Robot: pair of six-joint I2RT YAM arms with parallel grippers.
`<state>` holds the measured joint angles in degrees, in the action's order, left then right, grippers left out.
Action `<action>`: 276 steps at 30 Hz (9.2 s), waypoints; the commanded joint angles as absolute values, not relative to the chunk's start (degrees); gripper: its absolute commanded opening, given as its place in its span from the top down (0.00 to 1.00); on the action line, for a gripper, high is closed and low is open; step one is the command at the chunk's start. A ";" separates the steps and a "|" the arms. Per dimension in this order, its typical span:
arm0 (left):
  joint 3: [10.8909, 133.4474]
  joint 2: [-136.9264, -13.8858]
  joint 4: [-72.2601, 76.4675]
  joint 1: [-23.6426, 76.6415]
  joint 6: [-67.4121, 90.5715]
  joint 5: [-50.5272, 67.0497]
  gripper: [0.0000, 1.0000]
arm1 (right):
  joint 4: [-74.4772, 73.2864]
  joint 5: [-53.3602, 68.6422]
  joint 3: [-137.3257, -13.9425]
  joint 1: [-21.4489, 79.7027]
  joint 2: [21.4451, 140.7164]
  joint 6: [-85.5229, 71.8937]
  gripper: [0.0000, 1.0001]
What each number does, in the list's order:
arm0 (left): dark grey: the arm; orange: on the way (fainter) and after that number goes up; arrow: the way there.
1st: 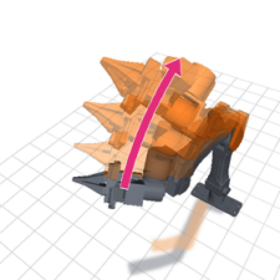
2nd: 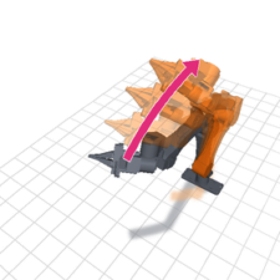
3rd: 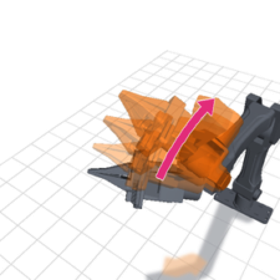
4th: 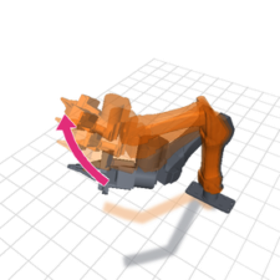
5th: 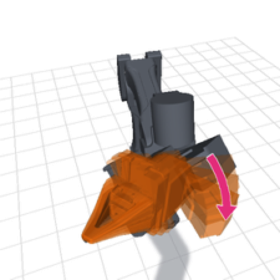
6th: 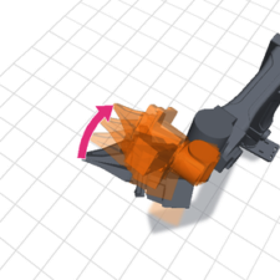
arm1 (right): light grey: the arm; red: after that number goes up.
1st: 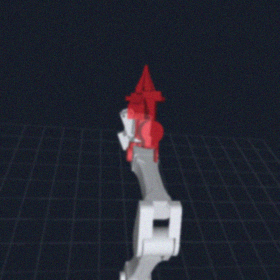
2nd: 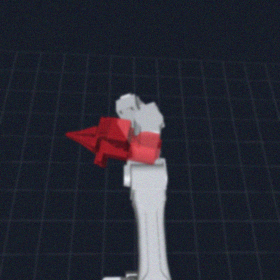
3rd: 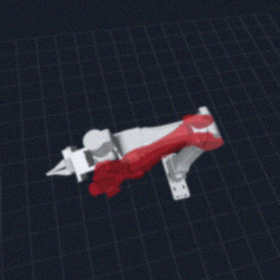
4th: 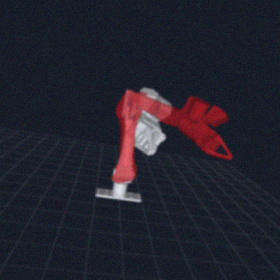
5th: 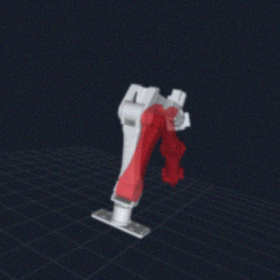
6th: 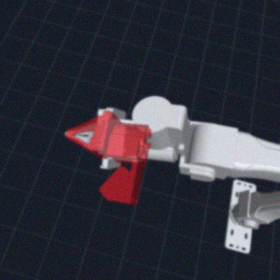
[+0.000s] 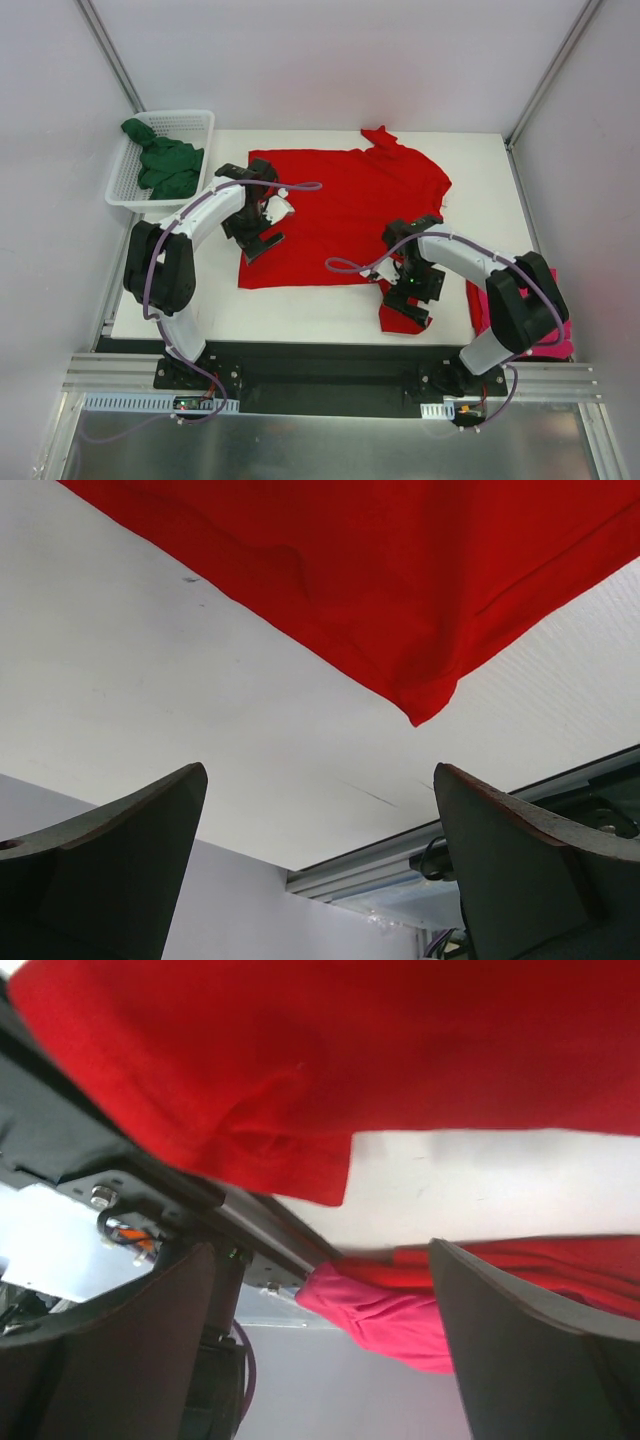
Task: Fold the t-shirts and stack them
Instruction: Flatten out the tshirt
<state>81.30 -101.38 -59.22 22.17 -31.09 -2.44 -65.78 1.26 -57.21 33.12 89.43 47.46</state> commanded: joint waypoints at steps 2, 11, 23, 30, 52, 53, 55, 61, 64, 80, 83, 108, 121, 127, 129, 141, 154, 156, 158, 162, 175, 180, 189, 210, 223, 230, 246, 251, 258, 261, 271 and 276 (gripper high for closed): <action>80.86 -100.20 -61.08 22.76 -32.08 -1.14 0.02 | -60.21 1.14 -56.51 32.96 91.67 42.11 0.12; 80.16 -99.23 -61.61 22.76 -32.61 -1.06 0.01 | -59.32 -2.46 -56.60 32.96 93.60 39.02 0.31; 81.30 -100.19 -61.52 22.76 -32.26 -0.26 0.01 | -62.66 -4.57 -54.93 33.13 93.95 41.13 0.37; 81.21 -100.37 -61.61 22.85 -32.08 -0.26 0.01 | -61.88 -4.65 -53.26 34.98 93.34 41.57 0.39; 80.51 -99.84 -61.61 22.85 -32.43 -0.88 0.01 | -58.71 -5.19 -51.50 38.41 95.89 41.66 0.99; 80.59 -100.02 -61.70 22.85 -32.43 -0.88 0.01 | -59.58 -5.01 -51.85 38.50 95.71 41.75 0.99; 81.03 -100.28 -61.70 22.85 -32.52 -0.88 0.01 | -60.99 -4.92 -53.08 38.41 95.54 41.92 0.99; 81.74 -100.81 -61.61 22.85 -32.43 -0.70 0.01 | -68.28 -5.89 -55.28 38.58 93.96 45.08 0.99; 82.00 -100.81 -61.61 22.85 -32.61 -0.70 0.01 | -71.71 -6.59 -55.98 38.58 93.17 47.02 0.99; 81.83 -100.02 -61.17 22.85 -33.40 -1.05 0.01 | -84.02 -4.66 -53.35 38.94 92.63 51.94 0.99; 82.00 -99.84 -61.17 22.85 -33.66 -1.23 0.01 | -86.03 -4.05 -52.38 38.94 93.16 51.77 0.99; 79.45 -96.77 -61.26 22.85 -34.28 -2.55 0.01 | -87.13 -8.51 -62.89 33.50 94.13 53.53 0.15; 81.91 -98.88 -61.26 22.85 -33.14 -0.71 0.01 | -66.19 -12.04 -64.78 30.76 100.71 52.39 0.13; 83.58 -99.84 -61.52 23.03 -33.31 -0.53 0.01 | -62.31 -12.92 -67.50 29.62 104.93 49.57 0.14; 83.85 -100.02 -61.61 23.03 -33.31 -0.53 0.01 | -62.40 -13.44 -67.59 29.36 105.38 49.22 0.21; 82.62 -100.37 -61.35 23.12 -33.75 -0.35 0.01 | -69.34 -5.20 -65.57 27.69 102.14 47.73 0.45; 82.35 -100.55 -61.08 23.12 -33.84 -0.35 0.01 | -77.17 12.92 -66.63 16.45 102.57 47.11 0.49; 82.27 -100.63 -61.08 23.12 -33.75 -0.44 0.01 | -75.94 13.44 -66.36 14.86 102.31 47.46 0.49; 82.27 -100.63 -61.17 23.12 -33.75 -0.53 0.01 | -75.06 14.32 -66.01 12.75 101.96 47.63 0.49; 82.27 -100.72 -61.26 23.12 -33.66 -0.70 0.01 | -71.99 15.99 -64.43 10.02 99.86 47.72 0.49; 81.83 -100.99 -61.52 23.20 -33.31 -0.70 0.01 | -56.35 15.21 -53.53 6.07 86.41 48.34 0.50; 82.00 -101.42 -61.70 23.29 -33.40 -0.88 0.01 | -51.42 13.28 -49.93 5.80 84.55 47.38 0.51; 82.18 -102.13 -62.14 23.82 -33.22 -0.53 0.01 | -44.66 11.08 -45.18 5.80 83.06 45.53 0.58; 82.53 -102.92 -62.14 24.08 -33.31 -0.97 0.01 | -47.81 19.07 -45.53 6.42 89.38 51.33 0.62; 83.23 -103.54 -62.14 24.26 -33.31 -1.58 0.01 | -53.34 23.03 -47.02 8.08 90.97 55.11 0.63; 83.67 -103.62 -62.31 24.34 -33.31 -1.58 0.01 | -51.60 19.61 -45.44 10.72 90.53 55.02 0.82; 83.23 -102.83 -62.31 24.52 -33.66 -1.67 0.01 | -55.46 13.45 -44.83 11.34 87.54 57.12 0.99; 83.49 -102.83 -62.31 24.52 -33.75 -1.50 0.01 | -56.95 11.34 -44.56 11.25 84.91 58.27 0.99; 83.41 -102.66 -62.14 24.43 -33.66 -1.06 0.01 | -54.76 7.82 -43.95 11.25 80.34 56.96 0.99; 83.32 -102.83 -62.05 24.43 -33.66 -0.88 0.01 | -53.53 7.03 -43.95 11.25 80.07 55.90 0.99; 82.88 -101.87 -61.96 24.52 -34.01 -0.88 0.01 | -52.56 4.31 -41.93 11.16 82.53 55.46 0.99; 82.09 -101.08 -61.79 24.52 -34.19 -1.05 0.01 | -51.24 1.15 -40.70 11.60 82.71 55.46 0.99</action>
<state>82.24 -103.28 -60.42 24.08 -33.58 -1.54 -50.48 4.19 -41.56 11.11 82.35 55.79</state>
